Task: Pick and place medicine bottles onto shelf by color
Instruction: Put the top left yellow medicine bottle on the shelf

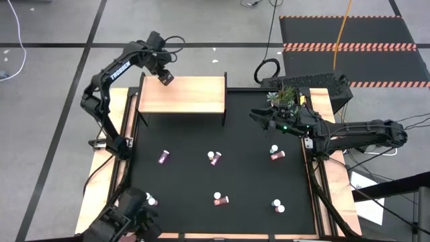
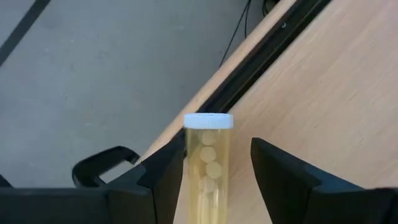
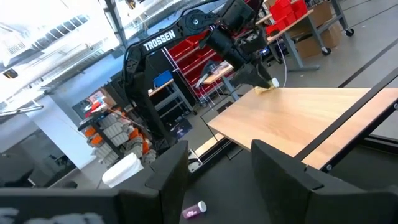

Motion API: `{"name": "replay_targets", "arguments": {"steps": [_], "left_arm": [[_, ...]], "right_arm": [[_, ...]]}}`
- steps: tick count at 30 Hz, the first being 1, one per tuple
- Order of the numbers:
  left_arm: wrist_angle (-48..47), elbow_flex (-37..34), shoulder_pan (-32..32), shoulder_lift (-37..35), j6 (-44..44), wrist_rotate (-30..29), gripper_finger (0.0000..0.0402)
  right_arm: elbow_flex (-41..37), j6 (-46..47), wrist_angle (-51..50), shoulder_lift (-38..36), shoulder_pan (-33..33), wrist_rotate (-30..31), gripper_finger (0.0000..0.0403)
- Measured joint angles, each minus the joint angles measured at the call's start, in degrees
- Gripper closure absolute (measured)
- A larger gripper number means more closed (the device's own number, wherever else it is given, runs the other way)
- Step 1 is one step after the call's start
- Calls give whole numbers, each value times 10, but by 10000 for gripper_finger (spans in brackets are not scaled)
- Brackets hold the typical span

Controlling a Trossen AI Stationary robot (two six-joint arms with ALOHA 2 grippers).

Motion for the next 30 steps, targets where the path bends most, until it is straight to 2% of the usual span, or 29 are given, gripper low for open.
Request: {"name": "replay_targets", "arguments": {"steps": [3, 10, 14, 18, 26, 30], "left_arm": [[3, 0, 0, -2, 2, 0, 222], [9, 0, 4, -2, 9, 0, 303], [14, 0, 4, -2, 13, 0, 325], [14, 0, 4, -2, 16, 0, 319], [3, 0, 4, 11, 11, 0, 259], [3, -1, 2, 15, 11, 0, 249]], "right_arm": [[0, 0, 0, 0, 0, 1, 234], [0, 0, 0, 0, 0, 9, 234], [0, 0, 0, 0, 0, 15, 234], [0, 0, 0, 0, 0, 15, 234], [0, 1, 1, 0, 0, 15, 234], [0, 1, 1, 0, 0, 14, 234]]}}
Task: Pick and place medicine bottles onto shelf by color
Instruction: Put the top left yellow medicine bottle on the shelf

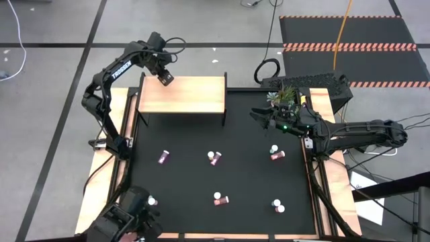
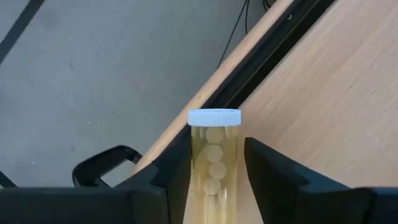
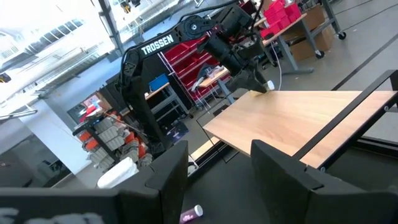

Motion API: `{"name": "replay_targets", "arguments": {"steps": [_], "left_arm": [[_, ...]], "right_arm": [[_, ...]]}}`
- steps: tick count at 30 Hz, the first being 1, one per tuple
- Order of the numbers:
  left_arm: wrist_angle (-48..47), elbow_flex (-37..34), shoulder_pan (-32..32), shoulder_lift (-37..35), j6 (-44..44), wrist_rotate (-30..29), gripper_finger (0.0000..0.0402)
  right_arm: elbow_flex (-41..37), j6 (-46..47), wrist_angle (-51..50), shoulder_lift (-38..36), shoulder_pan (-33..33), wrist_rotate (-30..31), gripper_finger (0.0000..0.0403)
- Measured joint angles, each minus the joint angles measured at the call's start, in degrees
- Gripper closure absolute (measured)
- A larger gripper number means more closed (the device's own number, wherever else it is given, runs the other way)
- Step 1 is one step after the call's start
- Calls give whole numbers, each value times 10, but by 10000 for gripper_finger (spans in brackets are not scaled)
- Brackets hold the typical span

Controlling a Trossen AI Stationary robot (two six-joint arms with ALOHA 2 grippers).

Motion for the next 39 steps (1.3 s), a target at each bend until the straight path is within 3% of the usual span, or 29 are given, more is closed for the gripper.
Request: {"name": "replay_targets", "arguments": {"steps": [10, 17, 23, 27, 31, 39], "left_arm": [[8, 0, -4, 0, 0, 0, 320], [5, 0, -3, -16, -19, 9, 309], [10, 0, -4, -91, -53, 81, 310], [42, 0, -8, -161, -126, 220, 311], [119, 0, -52, -218, -207, 310, 311], [333, 0, -222, -257, -336, 311, 311]], "right_arm": [[0, 0, 4, 0, 0, 0, 234], [0, 0, 4, 0, 0, 0, 234], [23, -12, 1, 37, -10, -20, 234], [97, -52, 4, 112, -29, -63, 233], [192, -111, 9, 197, -49, -98, 217], [319, -130, 89, 315, -72, -153, 157]]}}
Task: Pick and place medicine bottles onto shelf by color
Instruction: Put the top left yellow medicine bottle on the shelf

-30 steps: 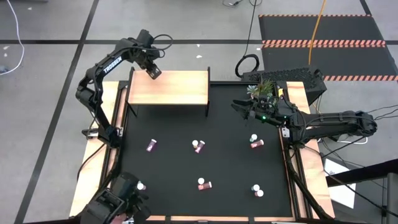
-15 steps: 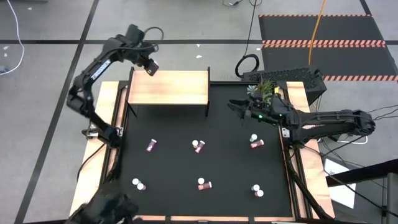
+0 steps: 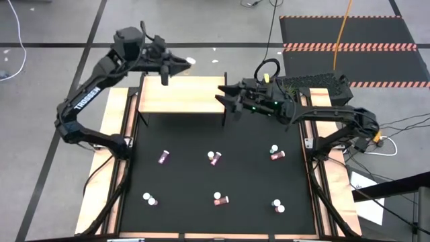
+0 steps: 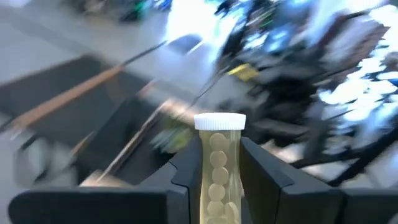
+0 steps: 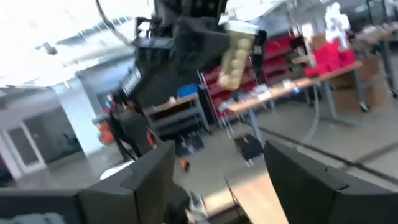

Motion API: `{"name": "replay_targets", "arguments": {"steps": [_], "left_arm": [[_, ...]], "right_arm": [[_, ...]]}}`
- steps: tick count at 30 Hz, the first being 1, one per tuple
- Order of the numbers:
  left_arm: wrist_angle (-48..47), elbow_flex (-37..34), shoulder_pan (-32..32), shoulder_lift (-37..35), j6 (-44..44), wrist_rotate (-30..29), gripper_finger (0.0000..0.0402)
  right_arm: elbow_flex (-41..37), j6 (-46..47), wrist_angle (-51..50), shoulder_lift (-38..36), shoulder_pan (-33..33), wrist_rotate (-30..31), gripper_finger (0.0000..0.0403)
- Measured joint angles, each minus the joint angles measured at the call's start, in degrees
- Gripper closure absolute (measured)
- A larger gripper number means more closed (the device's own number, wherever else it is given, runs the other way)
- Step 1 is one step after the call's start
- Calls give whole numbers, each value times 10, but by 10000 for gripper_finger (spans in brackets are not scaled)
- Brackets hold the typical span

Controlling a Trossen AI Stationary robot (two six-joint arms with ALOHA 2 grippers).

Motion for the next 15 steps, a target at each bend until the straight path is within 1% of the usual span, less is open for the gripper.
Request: {"name": "replay_targets", "arguments": {"steps": [3, 5, 9, 11, 15], "left_arm": [[73, 0, -62, 1, -11, -25, 311], [108, 0, -97, 7, 4, -45, 311], [136, 0, -146, 25, 18, -75, 311], [150, 0, -167, 37, 21, -78, 311], [160, 0, -194, 66, 24, -78, 311]], "right_arm": [[15, 7, 37, 16, 0, -23, 149], [20, 0, 58, 21, 0, -34, 148], [21, -27, 83, 20, 5, -46, 152], [21, -35, 90, 18, 5, -62, 154], [21, -33, 92, 18, 5, -74, 155]]}}
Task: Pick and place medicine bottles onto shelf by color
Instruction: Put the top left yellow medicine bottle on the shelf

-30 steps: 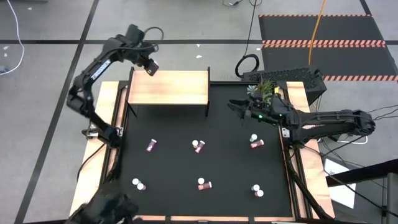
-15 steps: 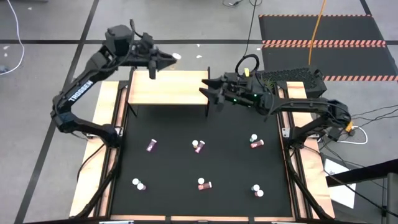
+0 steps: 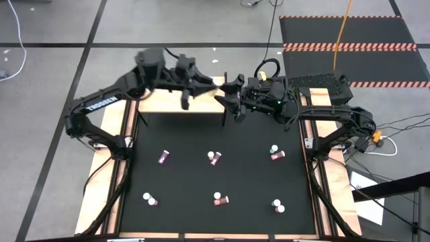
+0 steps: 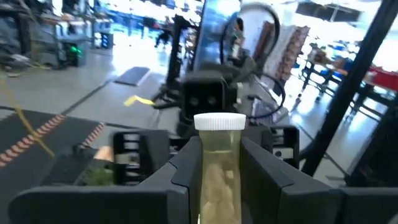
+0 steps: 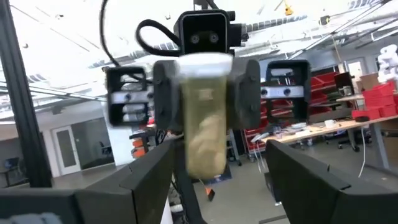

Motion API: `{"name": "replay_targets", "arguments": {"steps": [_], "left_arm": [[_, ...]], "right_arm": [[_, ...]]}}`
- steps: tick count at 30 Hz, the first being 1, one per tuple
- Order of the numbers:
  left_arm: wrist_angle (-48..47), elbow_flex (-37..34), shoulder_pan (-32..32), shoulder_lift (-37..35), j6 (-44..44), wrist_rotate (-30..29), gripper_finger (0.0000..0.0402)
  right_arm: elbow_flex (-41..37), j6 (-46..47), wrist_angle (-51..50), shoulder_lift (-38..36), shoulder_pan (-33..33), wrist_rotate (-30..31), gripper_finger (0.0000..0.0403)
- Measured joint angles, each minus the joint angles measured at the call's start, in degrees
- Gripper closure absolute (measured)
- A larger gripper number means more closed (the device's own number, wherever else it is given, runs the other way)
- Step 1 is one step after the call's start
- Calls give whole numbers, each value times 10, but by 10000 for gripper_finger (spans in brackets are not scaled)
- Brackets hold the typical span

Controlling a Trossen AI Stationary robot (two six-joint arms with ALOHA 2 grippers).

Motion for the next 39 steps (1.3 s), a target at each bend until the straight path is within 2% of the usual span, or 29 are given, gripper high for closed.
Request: {"name": "replay_targets", "arguments": {"steps": [6, 14, 18, 30, 34, 39], "left_arm": [[37, 0, -11, 19, 3, 0, 311], [36, 0, -10, 20, 2, 0, 311], [30, 0, -10, 20, 1, 0, 303], [21, 0, -9, 20, -8, -13, 292], [-8, 0, 7, 9, -11, -19, 260], [-42, 1, 19, -7, -15, -28, 178]], "right_arm": [[0, 2, -17, 0, 4, -15, 168], [0, 10, -13, 0, 3, -16, 258], [0, 9, -9, -4, 3, -18, 288], [0, 12, -16, -4, 3, -28, 309], [0, -3, -61, -4, 3, -6, 310], [0, -45, -151, -2, 5, 27, 310]]}}
